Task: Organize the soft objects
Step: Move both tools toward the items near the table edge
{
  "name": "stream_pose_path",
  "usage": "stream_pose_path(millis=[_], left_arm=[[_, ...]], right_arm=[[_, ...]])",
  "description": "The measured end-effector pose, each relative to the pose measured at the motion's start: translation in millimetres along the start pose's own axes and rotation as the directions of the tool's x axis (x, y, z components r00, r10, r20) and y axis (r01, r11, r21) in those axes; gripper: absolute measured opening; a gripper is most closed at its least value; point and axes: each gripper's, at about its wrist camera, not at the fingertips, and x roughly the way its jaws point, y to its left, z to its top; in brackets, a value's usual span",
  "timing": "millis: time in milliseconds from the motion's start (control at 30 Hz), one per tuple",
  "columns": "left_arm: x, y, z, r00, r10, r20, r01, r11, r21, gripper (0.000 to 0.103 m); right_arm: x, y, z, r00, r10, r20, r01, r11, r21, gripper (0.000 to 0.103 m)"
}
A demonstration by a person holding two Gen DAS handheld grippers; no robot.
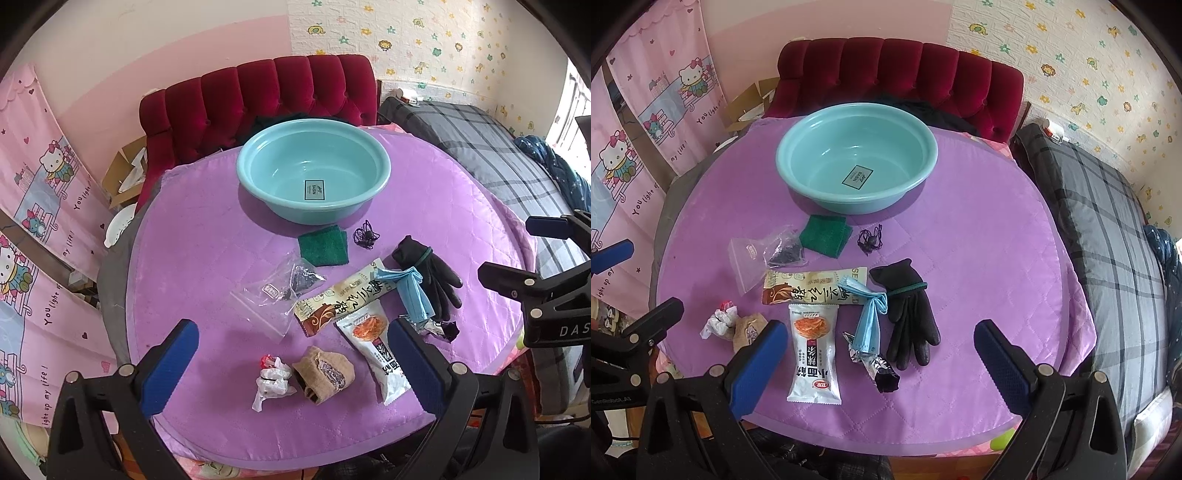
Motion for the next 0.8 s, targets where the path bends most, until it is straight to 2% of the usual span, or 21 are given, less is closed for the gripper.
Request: stream_pose_path(millis=[800], left_arm=[[8.0, 6.5, 3.6, 1.000, -0.001, -0.005, 0.001, 1.000, -0.005, 0.103]], right_arm=[[9.2, -3.5, 7.0, 1.000, 0.011, -0.007, -0.011, 1.000, 0.001, 0.103]])
